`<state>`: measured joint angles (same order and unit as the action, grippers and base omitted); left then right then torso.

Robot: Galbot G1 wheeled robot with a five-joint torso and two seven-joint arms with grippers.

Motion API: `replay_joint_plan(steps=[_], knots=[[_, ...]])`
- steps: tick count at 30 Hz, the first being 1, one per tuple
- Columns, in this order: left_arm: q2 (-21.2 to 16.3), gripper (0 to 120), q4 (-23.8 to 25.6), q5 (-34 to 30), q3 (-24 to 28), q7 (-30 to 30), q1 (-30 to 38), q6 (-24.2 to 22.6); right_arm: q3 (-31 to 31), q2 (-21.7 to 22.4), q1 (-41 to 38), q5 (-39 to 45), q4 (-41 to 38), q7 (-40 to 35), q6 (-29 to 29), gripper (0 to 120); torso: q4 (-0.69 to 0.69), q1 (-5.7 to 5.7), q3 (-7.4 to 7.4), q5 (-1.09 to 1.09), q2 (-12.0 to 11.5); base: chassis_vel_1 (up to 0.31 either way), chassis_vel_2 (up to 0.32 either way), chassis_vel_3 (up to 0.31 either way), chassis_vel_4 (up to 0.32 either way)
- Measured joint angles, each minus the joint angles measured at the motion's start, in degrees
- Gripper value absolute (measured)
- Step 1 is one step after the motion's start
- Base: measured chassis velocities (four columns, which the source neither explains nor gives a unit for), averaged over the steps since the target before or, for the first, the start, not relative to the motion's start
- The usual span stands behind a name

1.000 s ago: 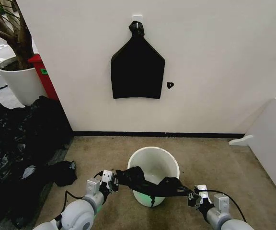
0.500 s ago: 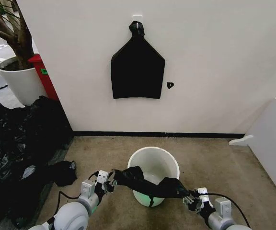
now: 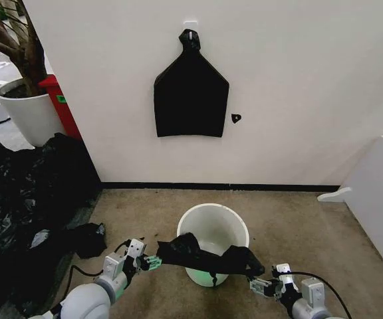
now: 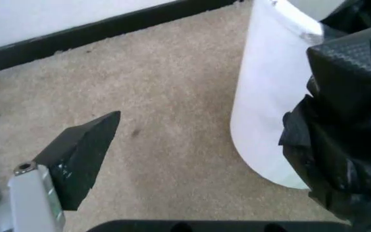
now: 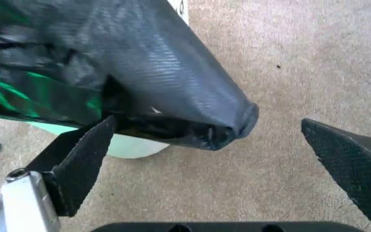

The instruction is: Place the garbage bag over the trash bin.

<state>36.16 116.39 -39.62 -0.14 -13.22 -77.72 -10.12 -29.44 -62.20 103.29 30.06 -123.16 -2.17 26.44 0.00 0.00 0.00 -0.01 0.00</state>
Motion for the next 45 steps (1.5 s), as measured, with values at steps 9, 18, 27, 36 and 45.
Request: replay_joint_plan(steps=[9, 18, 27, 36, 45], knots=[[-3.6, 100, -0.7, 4.7, -3.1, 6.9, -3.6, 5.0, -0.5, 0.1, 1.6, 0.1, -2.2, -0.1, 0.0, 100, 0.01, 0.00, 0.00, 0.01, 0.0, 0.000, 0.000, 0.000, 0.000], [-4.5, 100, -4.6, 9.7, -3.5, 11.0, -1.7, 11.1, -0.1, -0.3, 1.8, 0.0, -3.4, -0.5, 0.0, 100, 0.00, 0.00, 0.00, 0.00, 0.0, 0.000, 0.000, 0.000, 0.000], [-5.5, 100, -7.0, 17.6, -4.4, 14.4, -1.7, 16.6, 0.0, -0.6, 1.8, 0.0, -3.7, -1.0, 0.0, 100, 0.01, 0.00, 0.00, 0.00, 0.0, 0.000, 0.000, 0.000, 0.000], [-6.8, 100, -8.5, 22.1, -4.9, 17.0, -1.6, 22.7, 0.1, -1.4, 2.5, 0.1, -5.8, -1.5, 0.1, 100, 0.01, 0.00, 0.00, 0.00, 0.0, 0.000, 0.000, 0.000, 0.000], [-8.2, 100, -8.7, 23.0, -7.2, 26.2, -1.2, 30.0, 0.1, -2.4, 3.6, 0.0, -7.8, -2.0, 0.2, 100, 0.00, 0.00, 0.00, 0.00, 0.0, 0.000, 0.000, 0.000, 0.000]])
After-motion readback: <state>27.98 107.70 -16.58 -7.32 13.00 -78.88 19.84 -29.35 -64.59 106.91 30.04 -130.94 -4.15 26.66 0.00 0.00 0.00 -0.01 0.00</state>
